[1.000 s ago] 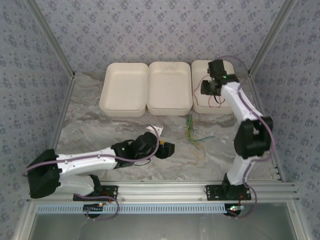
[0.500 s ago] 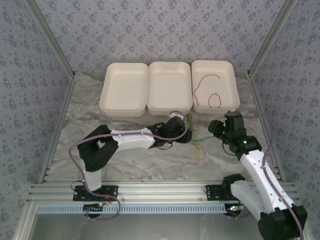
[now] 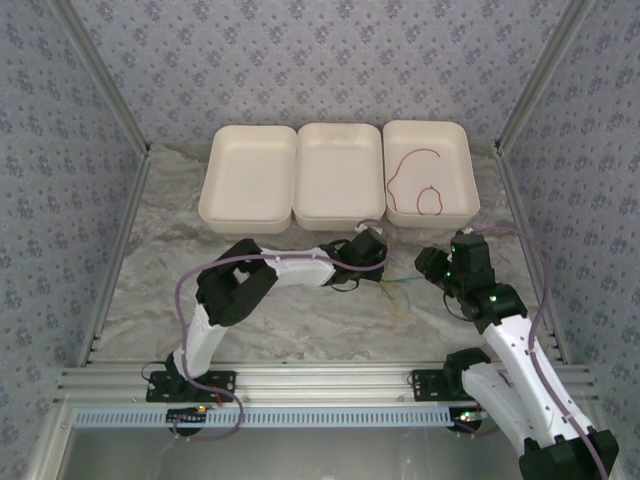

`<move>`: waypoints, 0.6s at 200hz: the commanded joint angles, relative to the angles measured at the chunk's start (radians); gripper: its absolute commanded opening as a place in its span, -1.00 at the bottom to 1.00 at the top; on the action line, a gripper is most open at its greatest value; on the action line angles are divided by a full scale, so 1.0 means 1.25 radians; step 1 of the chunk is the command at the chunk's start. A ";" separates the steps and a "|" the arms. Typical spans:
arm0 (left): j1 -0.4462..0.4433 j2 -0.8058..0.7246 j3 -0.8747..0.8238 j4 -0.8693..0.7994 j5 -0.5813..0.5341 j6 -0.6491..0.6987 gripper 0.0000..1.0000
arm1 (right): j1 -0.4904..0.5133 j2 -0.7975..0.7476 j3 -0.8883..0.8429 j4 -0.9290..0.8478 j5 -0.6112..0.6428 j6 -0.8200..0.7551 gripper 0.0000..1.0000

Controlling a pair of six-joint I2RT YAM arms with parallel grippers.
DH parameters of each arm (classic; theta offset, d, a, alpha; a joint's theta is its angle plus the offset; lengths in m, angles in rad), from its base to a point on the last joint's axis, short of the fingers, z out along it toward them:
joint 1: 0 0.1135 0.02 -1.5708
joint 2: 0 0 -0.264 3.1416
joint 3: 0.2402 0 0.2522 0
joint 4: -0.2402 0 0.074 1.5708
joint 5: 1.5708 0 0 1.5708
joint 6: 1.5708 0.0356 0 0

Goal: Untangle the cables

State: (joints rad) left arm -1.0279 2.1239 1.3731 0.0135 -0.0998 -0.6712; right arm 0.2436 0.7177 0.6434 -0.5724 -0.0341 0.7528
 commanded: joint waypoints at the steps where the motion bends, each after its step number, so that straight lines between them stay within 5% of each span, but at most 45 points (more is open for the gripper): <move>1: -0.002 -0.071 -0.088 0.109 -0.036 -0.003 -1.00 | 0.008 -0.009 -0.002 -0.008 -0.022 0.000 -0.16; 70: 0.024 -0.365 -0.365 0.395 0.063 0.050 -1.00 | 0.061 -0.028 0.056 0.003 -0.121 0.039 -0.30; 120: 0.061 -0.529 -0.481 0.483 0.082 0.053 -1.00 | 0.209 -0.073 -0.033 0.244 -0.066 0.292 0.16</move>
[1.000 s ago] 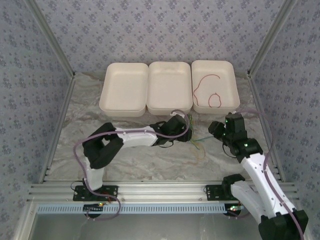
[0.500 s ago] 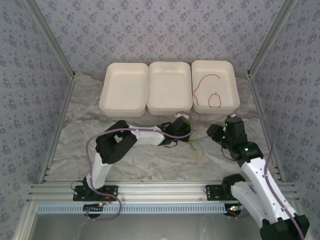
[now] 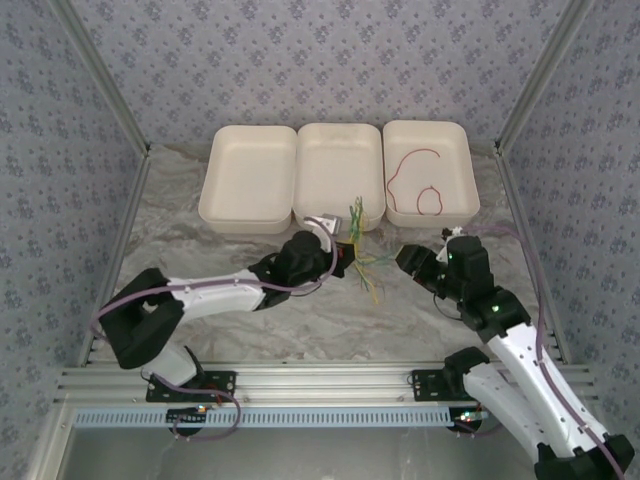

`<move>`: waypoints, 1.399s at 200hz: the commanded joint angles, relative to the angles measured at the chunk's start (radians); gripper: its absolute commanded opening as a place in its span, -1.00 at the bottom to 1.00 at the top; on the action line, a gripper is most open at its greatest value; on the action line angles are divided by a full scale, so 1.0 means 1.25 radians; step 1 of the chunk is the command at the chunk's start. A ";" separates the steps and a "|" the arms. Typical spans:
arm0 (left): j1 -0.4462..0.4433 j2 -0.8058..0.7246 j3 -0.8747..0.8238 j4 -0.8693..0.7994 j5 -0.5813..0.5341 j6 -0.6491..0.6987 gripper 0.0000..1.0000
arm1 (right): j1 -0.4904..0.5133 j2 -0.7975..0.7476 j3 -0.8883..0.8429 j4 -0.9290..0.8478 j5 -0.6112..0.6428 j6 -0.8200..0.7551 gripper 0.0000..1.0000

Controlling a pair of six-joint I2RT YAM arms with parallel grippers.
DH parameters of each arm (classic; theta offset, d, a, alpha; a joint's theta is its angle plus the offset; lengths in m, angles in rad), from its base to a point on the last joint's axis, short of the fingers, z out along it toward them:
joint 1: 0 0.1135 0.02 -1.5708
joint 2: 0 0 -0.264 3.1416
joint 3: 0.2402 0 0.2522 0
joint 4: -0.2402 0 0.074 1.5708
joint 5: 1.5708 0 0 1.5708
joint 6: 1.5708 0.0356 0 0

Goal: Untangle the cables

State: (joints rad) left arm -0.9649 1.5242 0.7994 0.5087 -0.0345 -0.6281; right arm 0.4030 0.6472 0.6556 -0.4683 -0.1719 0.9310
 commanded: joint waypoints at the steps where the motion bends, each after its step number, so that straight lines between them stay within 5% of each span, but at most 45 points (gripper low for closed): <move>1: 0.011 -0.051 -0.022 0.087 0.030 0.019 -1.00 | 0.087 -0.016 -0.044 0.166 0.050 0.152 0.17; 39: 0.014 -0.085 -0.035 0.099 0.037 0.012 -1.00 | 0.215 0.077 -0.020 0.267 0.197 0.165 0.22; 77: 0.022 -0.127 -0.054 0.107 0.063 0.029 -1.00 | 0.284 0.111 0.019 0.258 0.271 0.178 0.00; 103: 0.084 -0.151 -0.069 0.112 0.192 0.029 -1.00 | 0.327 0.048 0.060 0.161 0.351 0.076 0.12; 143: 0.190 -0.188 -0.016 0.000 0.429 0.064 -1.00 | 0.246 0.003 0.130 0.123 0.191 -0.183 0.40; 177: 0.229 -0.213 0.043 -0.113 0.535 0.119 -1.00 | 0.075 0.183 0.214 0.220 -0.167 -0.267 0.35; 199: 0.245 -0.211 0.068 -0.145 0.575 0.131 -1.00 | 0.049 0.303 0.265 0.272 -0.288 -0.284 0.31; 280: 0.250 -0.170 0.075 -0.137 0.591 0.127 -1.00 | 0.079 0.447 0.258 0.456 -0.323 -0.171 0.06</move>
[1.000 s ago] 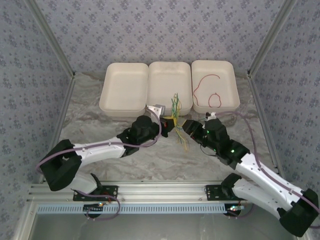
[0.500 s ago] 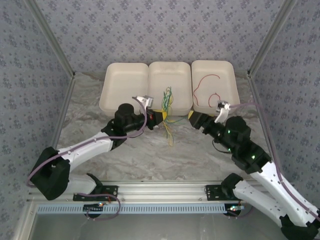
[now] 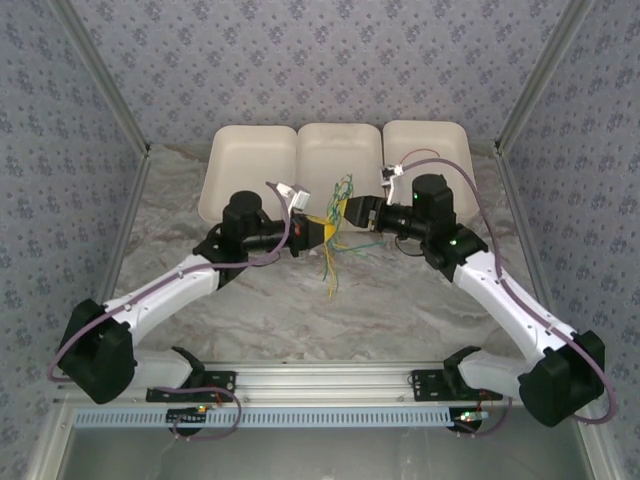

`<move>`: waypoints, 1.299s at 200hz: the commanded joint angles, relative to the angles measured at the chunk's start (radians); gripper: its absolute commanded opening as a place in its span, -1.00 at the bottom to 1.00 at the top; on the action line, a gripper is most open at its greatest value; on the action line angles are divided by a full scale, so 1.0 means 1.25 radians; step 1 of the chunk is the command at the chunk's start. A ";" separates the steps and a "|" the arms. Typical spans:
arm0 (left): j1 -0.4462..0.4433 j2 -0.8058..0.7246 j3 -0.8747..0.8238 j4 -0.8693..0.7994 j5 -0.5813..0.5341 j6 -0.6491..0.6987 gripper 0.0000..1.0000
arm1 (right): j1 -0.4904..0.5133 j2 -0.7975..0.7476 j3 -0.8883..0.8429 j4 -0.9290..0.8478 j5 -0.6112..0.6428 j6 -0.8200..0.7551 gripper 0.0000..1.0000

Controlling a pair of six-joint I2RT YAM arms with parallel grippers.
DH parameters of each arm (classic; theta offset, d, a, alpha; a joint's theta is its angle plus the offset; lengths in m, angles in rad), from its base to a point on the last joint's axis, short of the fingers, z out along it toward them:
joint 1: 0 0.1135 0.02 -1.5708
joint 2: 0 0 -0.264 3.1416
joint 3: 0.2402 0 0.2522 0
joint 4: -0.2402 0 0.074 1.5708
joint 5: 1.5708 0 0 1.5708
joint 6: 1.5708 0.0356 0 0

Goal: Untangle the cables

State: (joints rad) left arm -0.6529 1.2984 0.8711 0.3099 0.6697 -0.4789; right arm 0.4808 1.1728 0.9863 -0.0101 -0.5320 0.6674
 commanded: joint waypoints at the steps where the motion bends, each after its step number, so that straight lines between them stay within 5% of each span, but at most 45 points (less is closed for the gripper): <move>1: 0.000 0.011 0.017 0.022 0.028 0.008 -1.00 | 0.017 0.027 -0.008 0.091 -0.035 0.041 0.06; 15: 0.001 0.013 0.019 0.023 0.023 0.007 -1.00 | 0.026 0.041 -0.017 0.117 -0.027 0.058 0.01; 48: 0.000 -0.002 0.021 0.001 -0.005 0.019 -1.00 | 0.037 0.061 -0.017 0.103 0.000 0.063 -0.45; 90: 0.020 -0.034 0.050 -0.106 -0.027 0.059 -1.00 | 0.035 0.029 0.018 -0.081 0.083 -0.080 -1.00; 149: 0.064 -0.074 0.106 -0.281 -0.042 0.127 -1.00 | 0.033 0.037 0.124 -0.353 0.217 -0.329 -1.00; 192: 0.069 -0.067 0.133 -0.367 -0.055 0.170 -1.00 | 0.008 0.043 0.158 -0.381 0.215 -0.363 -1.00; 200: 0.068 -0.063 0.133 -0.367 -0.049 0.169 -0.86 | 0.008 0.046 0.158 -0.374 0.199 -0.359 -1.00; 220: 0.068 -0.056 0.128 -0.356 -0.043 0.159 -0.13 | 0.009 0.051 0.158 -0.349 0.164 -0.349 -1.00; 260: 0.068 -0.096 0.109 -0.313 -0.071 0.111 0.09 | 0.002 0.056 0.147 -0.315 0.107 -0.379 -1.00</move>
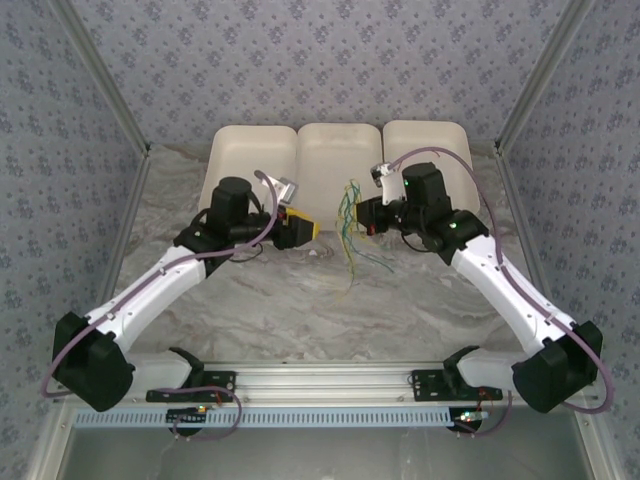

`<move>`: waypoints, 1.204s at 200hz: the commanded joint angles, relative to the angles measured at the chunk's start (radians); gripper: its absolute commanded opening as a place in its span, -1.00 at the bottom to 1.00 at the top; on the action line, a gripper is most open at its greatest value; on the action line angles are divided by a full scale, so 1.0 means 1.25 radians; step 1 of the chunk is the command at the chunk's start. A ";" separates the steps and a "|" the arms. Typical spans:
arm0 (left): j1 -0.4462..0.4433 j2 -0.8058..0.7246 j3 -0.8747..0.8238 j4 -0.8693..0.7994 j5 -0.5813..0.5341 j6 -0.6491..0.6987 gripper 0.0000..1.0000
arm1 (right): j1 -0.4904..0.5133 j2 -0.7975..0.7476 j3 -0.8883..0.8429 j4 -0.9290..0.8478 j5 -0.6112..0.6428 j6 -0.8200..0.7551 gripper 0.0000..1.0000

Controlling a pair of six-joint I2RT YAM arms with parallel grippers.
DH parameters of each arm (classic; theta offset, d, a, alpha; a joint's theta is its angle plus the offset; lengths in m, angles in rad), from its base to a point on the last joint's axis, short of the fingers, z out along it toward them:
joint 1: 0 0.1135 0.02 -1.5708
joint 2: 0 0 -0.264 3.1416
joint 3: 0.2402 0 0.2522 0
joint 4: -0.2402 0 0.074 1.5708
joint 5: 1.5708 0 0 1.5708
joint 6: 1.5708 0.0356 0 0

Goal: Untangle the cables

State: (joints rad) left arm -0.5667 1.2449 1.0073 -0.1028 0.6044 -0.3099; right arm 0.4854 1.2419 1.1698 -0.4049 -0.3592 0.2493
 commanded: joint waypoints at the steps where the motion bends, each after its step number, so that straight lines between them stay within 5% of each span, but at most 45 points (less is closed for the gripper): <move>1: -0.001 -0.054 0.000 0.019 -0.021 -0.025 0.10 | -0.003 0.001 -0.001 0.002 -0.034 -0.046 -1.00; 26: 0.001 -0.077 -0.001 0.038 -0.079 -0.073 0.30 | -0.014 0.009 -0.009 0.021 -0.079 -0.092 -1.00; 71: 0.013 0.037 0.084 0.046 -0.139 -0.356 0.14 | -0.008 0.023 -0.061 0.139 -0.128 -0.166 -1.00; 125: 0.013 0.118 0.104 0.042 -0.143 -0.693 0.03 | 0.077 -0.001 -0.183 0.294 0.008 -0.283 -1.00; 179: -0.007 0.129 0.109 -0.053 -0.128 -0.712 -0.07 | 0.170 -0.014 -0.231 0.377 0.236 -0.373 -1.00; 241: -0.027 0.142 0.083 -0.024 -0.098 -0.719 -0.30 | 0.220 0.005 -0.237 0.401 0.302 -0.456 -1.00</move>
State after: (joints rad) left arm -0.5781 1.4124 1.1172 -0.1314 0.4595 -1.1790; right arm 0.7311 1.2507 0.8810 0.0551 -0.0647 -0.2478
